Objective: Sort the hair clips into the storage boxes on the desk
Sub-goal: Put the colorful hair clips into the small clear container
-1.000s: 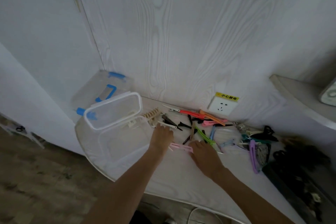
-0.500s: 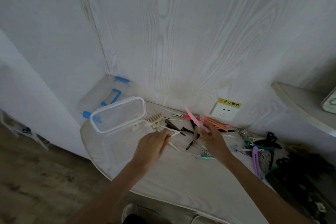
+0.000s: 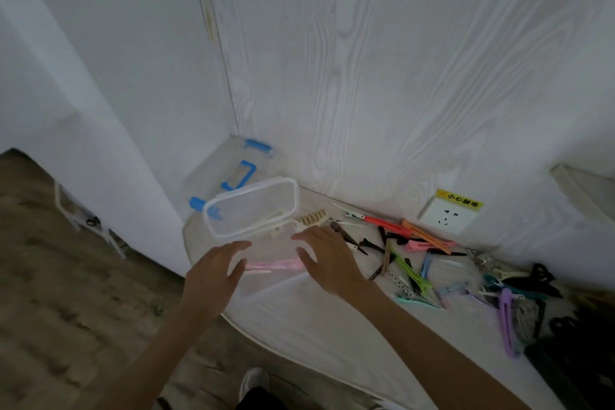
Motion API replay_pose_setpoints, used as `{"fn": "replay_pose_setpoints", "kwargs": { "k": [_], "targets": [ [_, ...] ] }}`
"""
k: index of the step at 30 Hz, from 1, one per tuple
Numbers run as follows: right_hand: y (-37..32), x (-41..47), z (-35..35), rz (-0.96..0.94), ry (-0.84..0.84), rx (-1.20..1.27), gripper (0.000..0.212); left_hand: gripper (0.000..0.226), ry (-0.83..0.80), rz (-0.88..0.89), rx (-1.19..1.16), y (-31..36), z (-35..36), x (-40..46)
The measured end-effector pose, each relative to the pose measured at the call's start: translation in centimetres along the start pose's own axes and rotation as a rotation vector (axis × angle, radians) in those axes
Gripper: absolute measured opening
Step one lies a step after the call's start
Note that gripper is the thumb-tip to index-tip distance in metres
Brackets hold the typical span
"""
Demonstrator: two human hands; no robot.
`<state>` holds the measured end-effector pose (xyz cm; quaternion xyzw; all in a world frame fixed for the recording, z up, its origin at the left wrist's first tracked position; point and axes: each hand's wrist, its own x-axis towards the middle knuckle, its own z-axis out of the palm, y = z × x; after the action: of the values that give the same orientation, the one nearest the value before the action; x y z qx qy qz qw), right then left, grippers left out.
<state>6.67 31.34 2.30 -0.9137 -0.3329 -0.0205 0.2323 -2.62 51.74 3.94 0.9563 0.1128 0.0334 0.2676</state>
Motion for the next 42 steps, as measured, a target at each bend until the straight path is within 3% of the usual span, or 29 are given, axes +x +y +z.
{"fn": "replay_pose_setpoints", "kwargs": {
  "k": [3, 8, 11, 13, 15, 20, 23, 26, 29, 33, 38, 42],
  "targets": [
    [2.7, -1.1, -0.9, 0.172, 0.147, 0.012, 0.030, 0.029, 0.042, 0.059, -0.037, 1.6, 0.3, 1.1],
    [6.6, -3.5, -0.3, 0.343, -0.440, -0.225, 0.075, 0.021, -0.032, 0.385, 0.063, 7.1, 2.8, 4.2],
    [7.1, -4.5, 0.5, 0.260, -0.349, -0.353, 0.061, 0.029, -0.163, 0.473, 0.165, 9.2, 5.7, 5.9],
    [7.0, -4.8, 0.5, 0.208, -0.212, -0.406, 0.046, 0.034, -0.290, 0.465, 0.317, 9.7, 7.4, 6.9],
    [7.1, -4.7, 0.1, 0.206, -0.177, -0.404, 0.040, 0.036, -0.355, 0.438, 0.496, 10.1, 8.3, 7.8],
    [7.4, -5.1, -0.5, 0.288, -0.182, -0.379, 0.033, 0.035, -0.437, 0.305, 0.792, 12.3, 9.4, 8.7],
    [6.7, -5.0, -1.2, 0.369, -0.240, -0.254, 0.020, 0.028, -0.420, 0.283, 0.827, 13.1, 10.3, 8.7],
    [6.8, -4.5, -1.2, 0.443, -0.263, -0.214, 0.022, 0.024, -0.433, 0.310, 0.858, 13.4, 10.7, 8.7],
    [7.1, -4.3, -1.3, 0.460, -0.279, -0.211, 0.021, 0.023, -0.380, 0.375, 0.778, 13.5, 10.7, 8.7],
    [8.2, -4.8, -1.5, 0.540, -0.200, -0.063, 0.013, 0.030, -0.150, 0.555, 0.608, 13.5, 8.4, 7.7],
    [7.8, -4.5, -2.6, 0.640, 0.074, 0.327, 0.007, 0.015, -0.001, 0.383, 0.184, 9.5, 4.8, 4.8],
    [4.8, -2.5, -3.6, 0.389, 0.235, 0.305, 0.015, 0.012, 0.060, 0.172, 0.014, 3.9, 1.9, 2.3]
  ]
}}
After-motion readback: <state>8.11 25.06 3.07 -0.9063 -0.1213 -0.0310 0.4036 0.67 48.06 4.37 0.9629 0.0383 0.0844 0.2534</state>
